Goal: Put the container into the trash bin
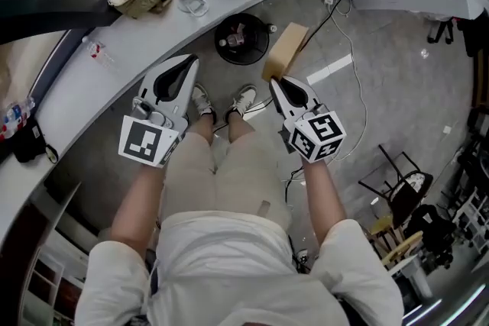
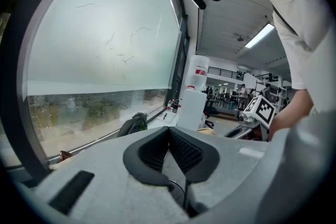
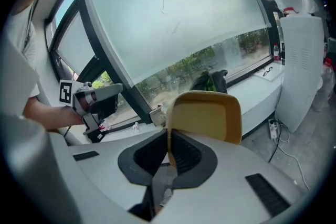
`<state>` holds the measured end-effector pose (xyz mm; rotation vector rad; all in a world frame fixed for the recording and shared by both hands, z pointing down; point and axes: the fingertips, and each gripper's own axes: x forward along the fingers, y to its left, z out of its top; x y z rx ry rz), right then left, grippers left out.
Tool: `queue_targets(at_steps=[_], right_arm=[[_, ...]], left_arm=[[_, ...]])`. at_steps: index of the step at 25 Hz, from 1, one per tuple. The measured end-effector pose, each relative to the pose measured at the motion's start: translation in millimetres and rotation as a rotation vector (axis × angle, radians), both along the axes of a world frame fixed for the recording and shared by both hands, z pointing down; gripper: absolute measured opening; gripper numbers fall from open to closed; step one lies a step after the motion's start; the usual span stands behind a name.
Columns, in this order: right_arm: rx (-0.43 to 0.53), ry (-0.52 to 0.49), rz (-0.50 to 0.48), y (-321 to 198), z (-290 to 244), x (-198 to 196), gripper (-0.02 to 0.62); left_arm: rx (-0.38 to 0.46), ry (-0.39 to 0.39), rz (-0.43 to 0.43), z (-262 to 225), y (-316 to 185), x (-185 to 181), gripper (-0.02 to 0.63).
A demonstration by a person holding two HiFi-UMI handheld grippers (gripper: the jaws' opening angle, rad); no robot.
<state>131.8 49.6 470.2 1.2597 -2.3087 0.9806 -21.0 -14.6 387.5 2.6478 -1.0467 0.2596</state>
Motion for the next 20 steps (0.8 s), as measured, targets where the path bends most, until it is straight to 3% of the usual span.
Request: queue_targets(at_steps=[9,20], right_arm=[[-0.100,0.012,-0.109,-9,140,-22,0.025],[-0.190,0.026,-0.199,-18,269,-37,0.024]], left_arm=[[-0.109,-0.029,-0.003,135,0,14,0.017],[-0.125,-0.073,-0.024,256,-10,19,0.017]])
